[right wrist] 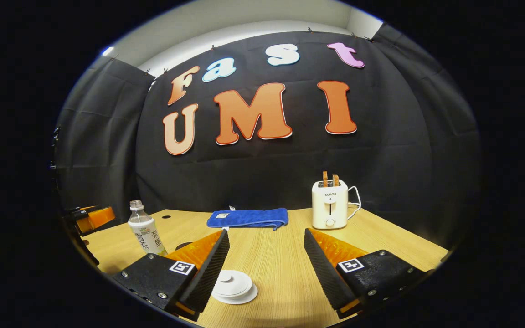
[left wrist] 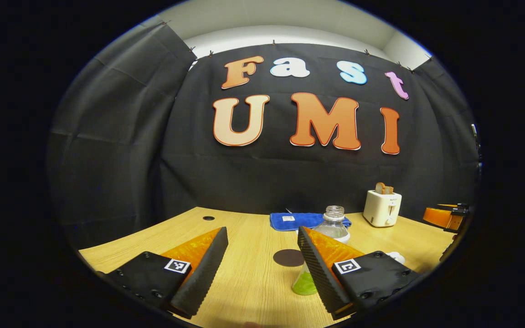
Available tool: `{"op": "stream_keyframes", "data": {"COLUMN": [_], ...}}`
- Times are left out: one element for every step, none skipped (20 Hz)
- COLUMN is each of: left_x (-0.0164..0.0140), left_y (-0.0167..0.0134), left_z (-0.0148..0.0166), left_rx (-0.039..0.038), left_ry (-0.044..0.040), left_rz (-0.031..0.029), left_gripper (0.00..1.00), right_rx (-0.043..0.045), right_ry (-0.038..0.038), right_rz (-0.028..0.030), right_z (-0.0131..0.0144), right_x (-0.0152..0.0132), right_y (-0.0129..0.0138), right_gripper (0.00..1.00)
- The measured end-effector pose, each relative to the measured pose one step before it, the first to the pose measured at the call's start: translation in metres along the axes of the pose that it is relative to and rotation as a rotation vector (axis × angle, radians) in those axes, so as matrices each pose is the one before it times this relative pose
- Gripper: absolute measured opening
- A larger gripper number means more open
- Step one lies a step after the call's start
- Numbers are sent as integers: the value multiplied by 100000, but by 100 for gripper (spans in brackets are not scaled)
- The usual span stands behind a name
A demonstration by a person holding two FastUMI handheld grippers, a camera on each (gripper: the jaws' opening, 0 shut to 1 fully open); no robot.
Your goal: Open the teacup lid with one hand, grasp the water bottle and pour water into the teacup with the other hand; after pouring, place the water bottle on the coaster and then close the teacup lid.
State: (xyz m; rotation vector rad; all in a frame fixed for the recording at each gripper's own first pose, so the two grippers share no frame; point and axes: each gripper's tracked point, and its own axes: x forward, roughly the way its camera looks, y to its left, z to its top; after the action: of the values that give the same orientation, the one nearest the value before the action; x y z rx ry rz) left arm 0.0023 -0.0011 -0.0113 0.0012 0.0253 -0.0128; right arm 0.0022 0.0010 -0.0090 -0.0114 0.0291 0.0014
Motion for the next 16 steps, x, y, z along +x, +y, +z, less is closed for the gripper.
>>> {"op": "stream_keyframes", "data": {"left_x": [-2,-165,19,54,25,-24,22,-103,48,-4,68,43,7,61,8,23], "left_y": [195,19,66,12,-84,-168,-89,-156,-63,7,28,-55,-121,-3,-54,-69], "left_z": [133,-22,-112,-154,-18,-65,100,-34,-24,-157,-38,-65,-83,-172,-33,7], "left_rx": [-480,-395,-58,163,186,70,19,192,259,415,478,334,99,-39,-74,-13], "left_ry": [-307,78,226,263,106,21,-135,121,55,83,246,410,311,366,256,140], "left_rz": [384,226,114,79,-418,-346,-421,-477,-200,20,108,-44,-247,-230,-220,-133], "left_gripper": [98,99,99,99,99,99,99,99,99,99,99,99,99,99,99,99], "right_rx": [-106,-85,-150,-141,-145,-192,-143,-214,-239,-189,-131,-347,-945,-1105,-756,-278], "right_ry": [-117,41,41,170,248,253,123,152,196,332,349,537,942,1124,985,1019], "right_rz": [33,-62,-24,-147,-104,20,134,248,122,152,394,692,757,470,632,1136], "right_z": [6,-30,-54,-48,-73,-171,-29,-84,-110,-103,-172,-169,-419,-392,-372,-377], "right_x": [52,-18,-3,96,-25,49,60,12,85,120,14,71,218,160,135,140], "right_y": [27,-47,7,-12,10,83,20,121,120,113,156,231,389,315,348,568], "right_gripper": [98,98,98,98,98,98,98,98,98,98,98,98,98,98,98,98]}}
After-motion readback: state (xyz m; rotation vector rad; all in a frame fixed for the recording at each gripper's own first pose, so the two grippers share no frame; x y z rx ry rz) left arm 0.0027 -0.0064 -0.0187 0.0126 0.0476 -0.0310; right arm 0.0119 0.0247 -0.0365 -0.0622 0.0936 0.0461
